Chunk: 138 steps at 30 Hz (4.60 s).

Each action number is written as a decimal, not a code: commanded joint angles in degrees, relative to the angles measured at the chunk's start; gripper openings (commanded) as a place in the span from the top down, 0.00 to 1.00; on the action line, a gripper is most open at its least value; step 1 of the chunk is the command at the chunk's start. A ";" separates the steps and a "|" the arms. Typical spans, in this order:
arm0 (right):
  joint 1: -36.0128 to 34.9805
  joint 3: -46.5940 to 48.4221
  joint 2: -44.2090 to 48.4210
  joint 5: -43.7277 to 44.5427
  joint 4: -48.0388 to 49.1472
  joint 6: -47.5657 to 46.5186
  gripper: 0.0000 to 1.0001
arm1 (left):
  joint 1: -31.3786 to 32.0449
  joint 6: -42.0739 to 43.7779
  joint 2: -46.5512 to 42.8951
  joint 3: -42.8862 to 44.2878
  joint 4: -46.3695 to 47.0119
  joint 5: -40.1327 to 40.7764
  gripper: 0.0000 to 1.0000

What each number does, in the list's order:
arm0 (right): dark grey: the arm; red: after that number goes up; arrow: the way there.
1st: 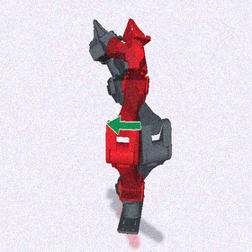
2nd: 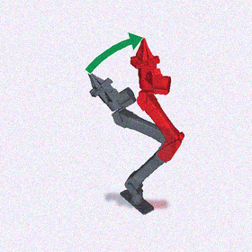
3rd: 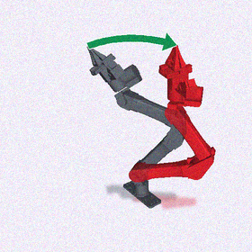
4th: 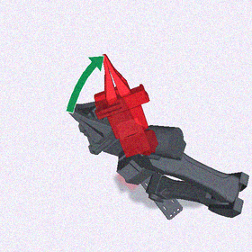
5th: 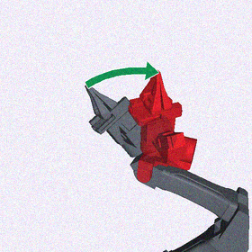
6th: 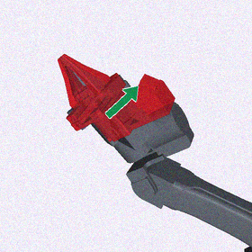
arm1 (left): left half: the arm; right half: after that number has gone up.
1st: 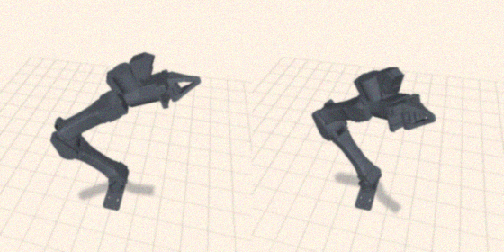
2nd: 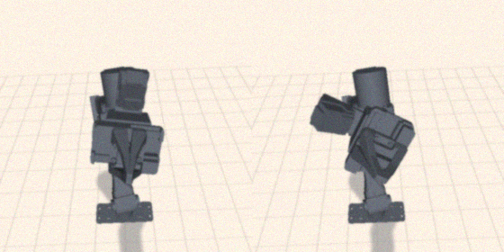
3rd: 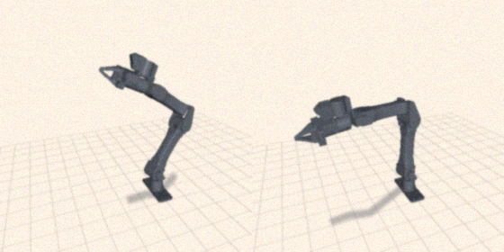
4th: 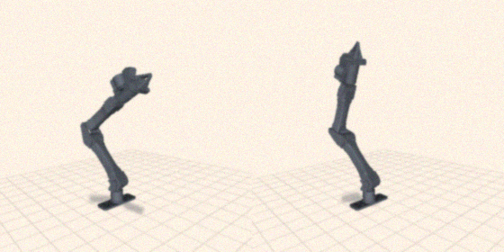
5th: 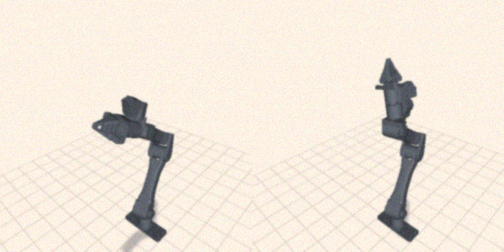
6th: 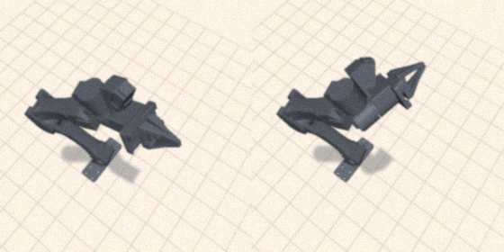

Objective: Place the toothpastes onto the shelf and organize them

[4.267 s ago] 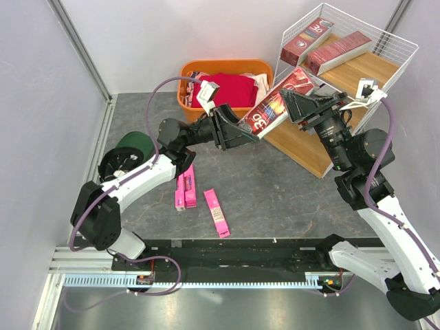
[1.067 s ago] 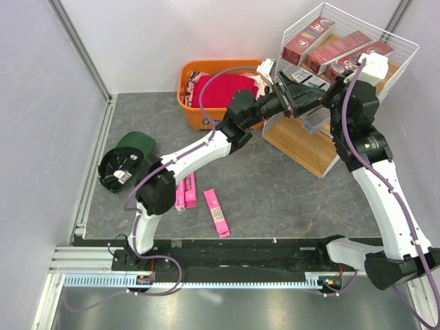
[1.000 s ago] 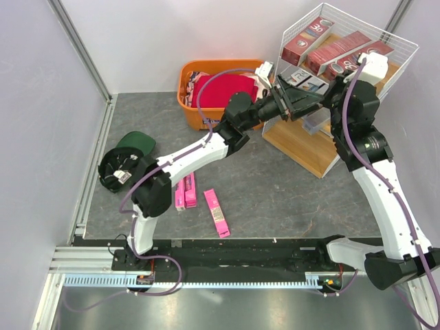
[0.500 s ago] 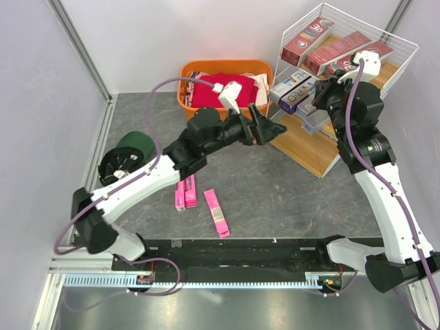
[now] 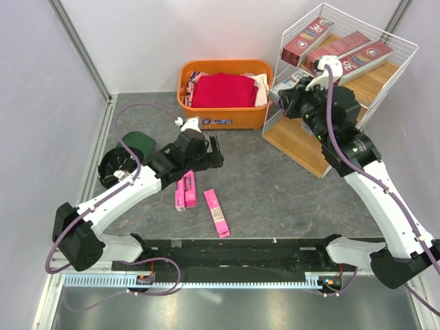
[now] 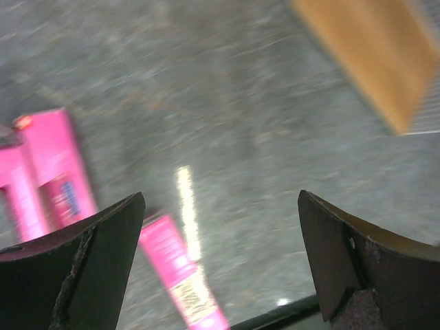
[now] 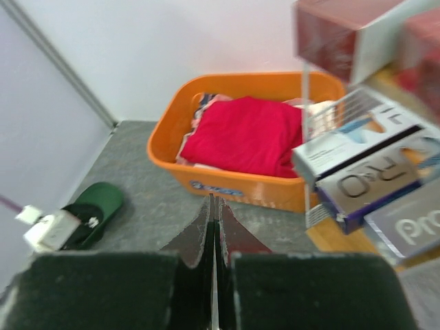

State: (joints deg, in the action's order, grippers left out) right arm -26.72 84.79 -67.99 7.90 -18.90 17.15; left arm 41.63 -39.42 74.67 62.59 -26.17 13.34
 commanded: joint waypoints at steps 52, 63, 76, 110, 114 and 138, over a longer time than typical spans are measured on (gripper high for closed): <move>-11.86 -8.94 -4.61 -2.89 5.01 1.92 1.00 | -18.60 -1.19 12.33 -16.27 0.25 -0.25 0.26; -11.86 -10.26 -6.46 -7.02 6.41 2.54 0.97 | -18.60 0.39 7.88 -16.18 1.74 -1.21 0.72; -11.95 -15.27 -7.77 -18.44 13.52 7.37 0.31 | -18.25 8.48 -9.97 -13.37 13.59 -28.67 0.80; -11.95 -15.80 -7.17 -18.90 17.58 12.03 0.67 | -8.23 2.94 -14.47 -13.55 34.43 -36.64 0.37; -11.86 -14.92 -5.67 -13.71 15.82 12.82 0.67 | -8.23 3.21 -14.12 -13.11 35.49 -37.16 0.32; -10.63 -15.89 4.44 2.56 16.79 17.92 0.68 | -6.38 -1.89 -5.68 -19.35 54.73 -46.21 0.44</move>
State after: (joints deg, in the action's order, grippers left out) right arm -37.34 67.70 -65.52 9.65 -6.52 32.73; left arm 34.44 -39.44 67.35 43.48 23.27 -31.48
